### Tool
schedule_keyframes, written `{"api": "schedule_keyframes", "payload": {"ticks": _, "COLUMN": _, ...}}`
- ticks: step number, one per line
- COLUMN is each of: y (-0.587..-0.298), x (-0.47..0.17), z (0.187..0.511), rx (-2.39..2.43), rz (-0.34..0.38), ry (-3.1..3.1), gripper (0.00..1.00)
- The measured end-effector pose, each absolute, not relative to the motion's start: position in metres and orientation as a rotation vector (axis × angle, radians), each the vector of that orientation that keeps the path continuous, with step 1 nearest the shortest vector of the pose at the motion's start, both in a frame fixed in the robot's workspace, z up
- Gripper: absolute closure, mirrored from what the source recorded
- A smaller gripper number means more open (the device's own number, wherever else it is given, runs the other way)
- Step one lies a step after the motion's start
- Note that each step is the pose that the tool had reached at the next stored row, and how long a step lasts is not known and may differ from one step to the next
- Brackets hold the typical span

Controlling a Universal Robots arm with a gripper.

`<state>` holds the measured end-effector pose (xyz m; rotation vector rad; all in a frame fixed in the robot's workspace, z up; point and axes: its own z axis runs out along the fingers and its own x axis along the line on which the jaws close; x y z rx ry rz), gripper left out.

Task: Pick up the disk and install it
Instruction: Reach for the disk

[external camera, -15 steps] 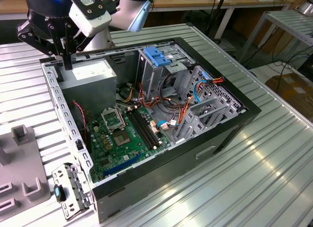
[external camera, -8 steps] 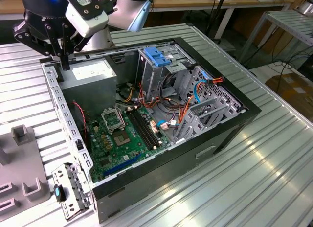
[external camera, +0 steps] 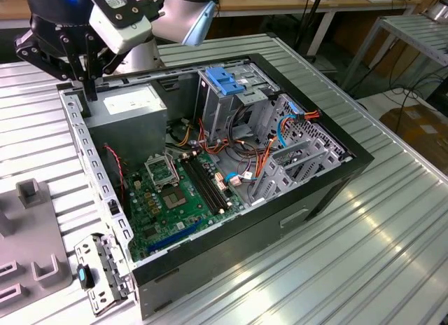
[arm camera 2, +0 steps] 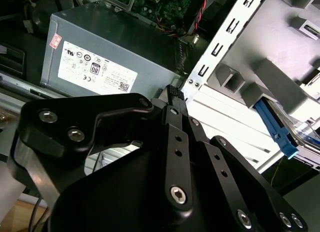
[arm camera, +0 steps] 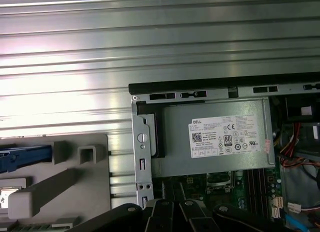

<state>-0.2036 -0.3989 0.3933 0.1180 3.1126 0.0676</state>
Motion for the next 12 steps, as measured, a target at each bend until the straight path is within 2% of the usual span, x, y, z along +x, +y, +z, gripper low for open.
{"api": "schedule_keyframes", "payload": {"ticks": 12, "y": -0.3989, "x": -0.2105, "z": 0.3933, "rx": 0.118, "rz": 0.068, "ry": 3.113, "gripper": 0.89}}
